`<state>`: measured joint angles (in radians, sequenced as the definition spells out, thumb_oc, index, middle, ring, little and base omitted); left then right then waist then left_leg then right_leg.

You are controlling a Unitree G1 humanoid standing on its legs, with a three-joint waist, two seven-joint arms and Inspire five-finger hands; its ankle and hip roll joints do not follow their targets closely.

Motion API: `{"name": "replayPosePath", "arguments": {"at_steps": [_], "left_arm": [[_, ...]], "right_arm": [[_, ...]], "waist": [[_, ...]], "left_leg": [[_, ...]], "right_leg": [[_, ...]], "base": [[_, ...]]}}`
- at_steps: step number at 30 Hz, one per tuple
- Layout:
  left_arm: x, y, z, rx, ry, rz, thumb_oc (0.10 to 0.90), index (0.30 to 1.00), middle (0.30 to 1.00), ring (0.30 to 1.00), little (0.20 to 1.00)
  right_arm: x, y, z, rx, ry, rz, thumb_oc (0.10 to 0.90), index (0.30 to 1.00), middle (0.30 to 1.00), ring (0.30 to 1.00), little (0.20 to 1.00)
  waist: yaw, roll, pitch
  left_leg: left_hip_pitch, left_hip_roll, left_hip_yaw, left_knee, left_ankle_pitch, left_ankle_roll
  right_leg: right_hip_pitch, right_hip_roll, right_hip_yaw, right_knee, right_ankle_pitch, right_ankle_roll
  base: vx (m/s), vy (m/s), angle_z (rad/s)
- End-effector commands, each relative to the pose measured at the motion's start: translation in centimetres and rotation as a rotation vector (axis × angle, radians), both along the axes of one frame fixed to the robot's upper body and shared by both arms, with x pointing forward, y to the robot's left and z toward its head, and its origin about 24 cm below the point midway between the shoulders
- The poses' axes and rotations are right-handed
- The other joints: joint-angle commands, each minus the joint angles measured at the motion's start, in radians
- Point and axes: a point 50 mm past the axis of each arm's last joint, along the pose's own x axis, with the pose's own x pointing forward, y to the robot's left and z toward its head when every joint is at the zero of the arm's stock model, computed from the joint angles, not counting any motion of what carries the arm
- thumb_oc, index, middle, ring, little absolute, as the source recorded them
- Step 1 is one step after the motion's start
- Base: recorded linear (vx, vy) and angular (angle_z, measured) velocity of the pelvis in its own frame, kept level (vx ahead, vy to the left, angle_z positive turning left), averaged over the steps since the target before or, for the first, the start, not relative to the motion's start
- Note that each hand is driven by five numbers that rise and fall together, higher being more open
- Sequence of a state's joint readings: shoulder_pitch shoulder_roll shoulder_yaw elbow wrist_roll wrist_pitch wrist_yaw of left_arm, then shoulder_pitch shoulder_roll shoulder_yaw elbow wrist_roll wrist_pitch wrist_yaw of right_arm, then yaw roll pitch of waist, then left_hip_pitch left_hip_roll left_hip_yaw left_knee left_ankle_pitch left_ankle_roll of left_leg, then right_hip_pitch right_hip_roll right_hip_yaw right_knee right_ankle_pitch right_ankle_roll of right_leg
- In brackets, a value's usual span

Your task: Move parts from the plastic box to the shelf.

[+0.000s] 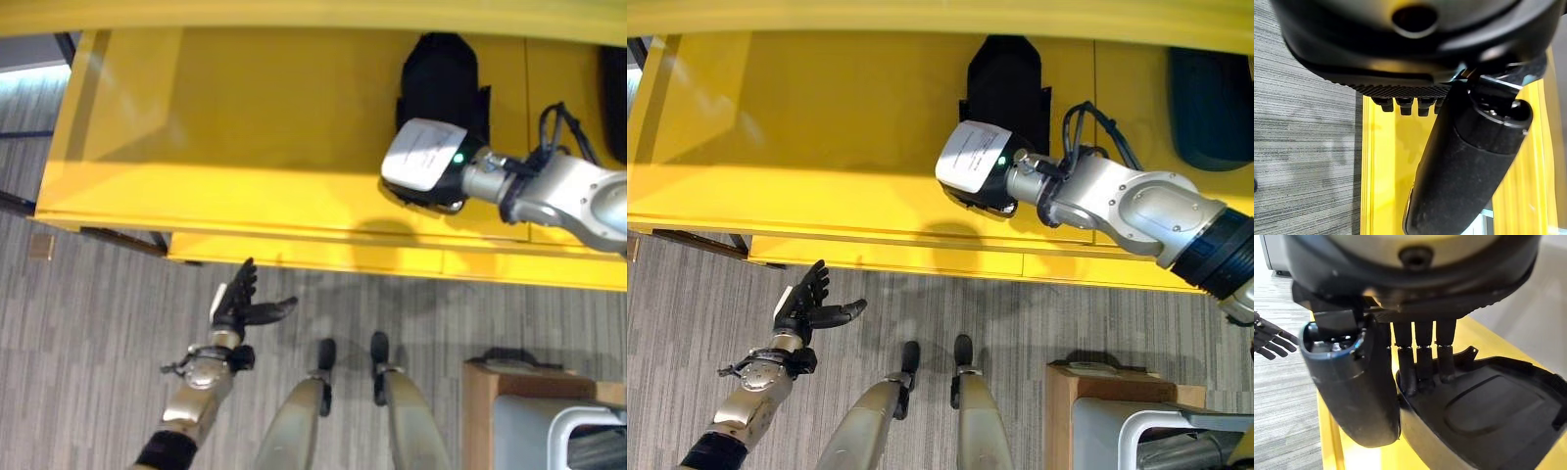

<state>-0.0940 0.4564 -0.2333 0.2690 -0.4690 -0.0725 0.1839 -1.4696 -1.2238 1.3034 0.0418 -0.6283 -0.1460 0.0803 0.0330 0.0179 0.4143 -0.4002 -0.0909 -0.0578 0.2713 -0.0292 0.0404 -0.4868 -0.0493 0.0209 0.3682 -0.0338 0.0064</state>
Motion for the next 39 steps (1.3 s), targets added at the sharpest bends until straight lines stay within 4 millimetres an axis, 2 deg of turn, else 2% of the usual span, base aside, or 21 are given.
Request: {"name": "replayPosePath", "arguments": {"at_steps": [1,6,13,18,22,26,30,35,37,39], "left_arm": [[-0.4,1.3,2.5,0.022,-0.131,-0.013,0.9,1.0,1.0,1.0,1.0],[-0.5,1.4,2.5,0.021,-0.131,0.0,0.9,1.0,1.0,1.0,1.0],[-0.7,1.6,2.3,0.026,-0.122,0.012,0.9,1.0,1.0,1.0,1.0],[-0.7,1.7,2.5,0.033,-0.129,0.021,0.9,1.0,1.0,1.0,1.0],[-0.9,1.8,2.3,0.027,-0.126,0.043,0.9,1.0,1.0,1.0,1.0],[-1.1,1.9,2.2,0.016,-0.128,0.066,0.9,1.0,1.0,1.0,1.0],[-1.3,2.0,2.0,0.015,-0.121,0.081,0.9,1.0,1.0,1.0,1.0],[-1.5,2.1,1.6,0.014,-0.104,0.092,0.9,1.0,1.0,1.0,1.0],[-1.6,2.1,1.6,0.017,-0.103,0.093,0.9,1.0,1.0,1.0,1.0],[-1.6,1.7,1.4,0.009,-0.101,0.095,0.9,1.0,1.0,1.0,1.0]], "right_arm": [[-2.2,0.6,5.6,0.066,-0.238,0.091,0.9,1.0,1.0,1.0,1.0],[-3.1,0.6,6.4,0.057,-0.281,0.115,0.9,1.0,1.0,1.0,1.0],[-4.5,-0.1,6.4,0.08,-0.283,0.138,0.9,1.0,1.0,1.0,1.0],[-5.6,-0.4,7.4,0.11,-0.344,0.166,0.9,1.0,1.0,1.0,1.0],[-7.0,-0.9,8.9,0.148,-0.458,0.208,0.9,1.0,1.0,1.0,1.0],[-8.0,-1.6,9.1,0.209,-0.519,0.239,0.9,1.0,1.0,1.0,1.0],[-8.5,-2.6,8.3,0.268,-0.535,0.241,0.9,1.0,1.0,1.0,1.0],[-8.9,-4.1,6.5,0.367,-0.502,0.216,0.9,1.0,1.0,1.0,1.0],[-9.1,-5.0,5.3,0.453,-0.47,0.196,0.9,1.0,1.0,1.0,1.0],[-9.1,-6.6,2.3,0.707,-0.367,0.155,0.9,1.0,1.0,1.0,1.0]], "waist": [[0.013,-0.007,-0.07],[0.008,-0.01,-0.069],[-0.006,-0.014,-0.07],[-0.013,-0.014,-0.07],[-0.026,-0.006,-0.071],[-0.043,0.006,-0.075],[-0.057,0.002,-0.078],[-0.063,-0.008,-0.081],[-0.062,-0.014,-0.082],[-0.066,-0.016,-0.08]], "left_leg": [[-0.033,0.066,0.023,0.076,-0.043,-0.06],[-0.034,0.066,0.023,0.079,-0.045,-0.057],[-0.035,0.068,0.028,0.083,-0.05,-0.054],[-0.035,0.067,0.029,0.088,-0.054,-0.053],[-0.039,0.067,0.034,0.093,-0.057,-0.051],[-0.039,0.067,0.036,0.091,-0.059,-0.049],[-0.042,0.067,0.036,0.097,-0.062,-0.047],[-0.042,0.067,0.037,0.097,-0.062,-0.045],[-0.04,0.067,0.039,0.093,-0.061,-0.044],[-0.037,0.068,0.04,0.089,-0.062,-0.041]], "right_leg": [[0.006,-0.021,0.035,0.079,-0.043,0.031],[0.005,-0.02,0.04,0.082,-0.042,0.03],[0.004,-0.02,0.043,0.082,-0.043,0.03],[0.002,-0.019,0.046,0.084,-0.044,0.031],[-0.002,-0.018,0.048,0.085,-0.043,0.032],[-0.004,-0.017,0.052,0.083,-0.041,0.034],[-0.004,-0.017,0.054,0.081,-0.039,0.035],[-0.003,-0.016,0.058,0.078,-0.038,0.035],[0.0,-0.015,0.059,0.072,-0.036,0.036],[0.006,-0.014,0.06,0.062,-0.031,0.039]], "base": [[0.0,0.0,0.0],[0.0,0.0,0.0],[0.0,0.0,0.0],[0.0,0.0,0.0],[0.01,0.01,-0.05],[0.01,0.015,-0.06],[0.0,0.005,-0.03],[0.0,0.003,-0.01],[0.01,0.013,-0.1],[0.01,0.016,-0.01]]}}
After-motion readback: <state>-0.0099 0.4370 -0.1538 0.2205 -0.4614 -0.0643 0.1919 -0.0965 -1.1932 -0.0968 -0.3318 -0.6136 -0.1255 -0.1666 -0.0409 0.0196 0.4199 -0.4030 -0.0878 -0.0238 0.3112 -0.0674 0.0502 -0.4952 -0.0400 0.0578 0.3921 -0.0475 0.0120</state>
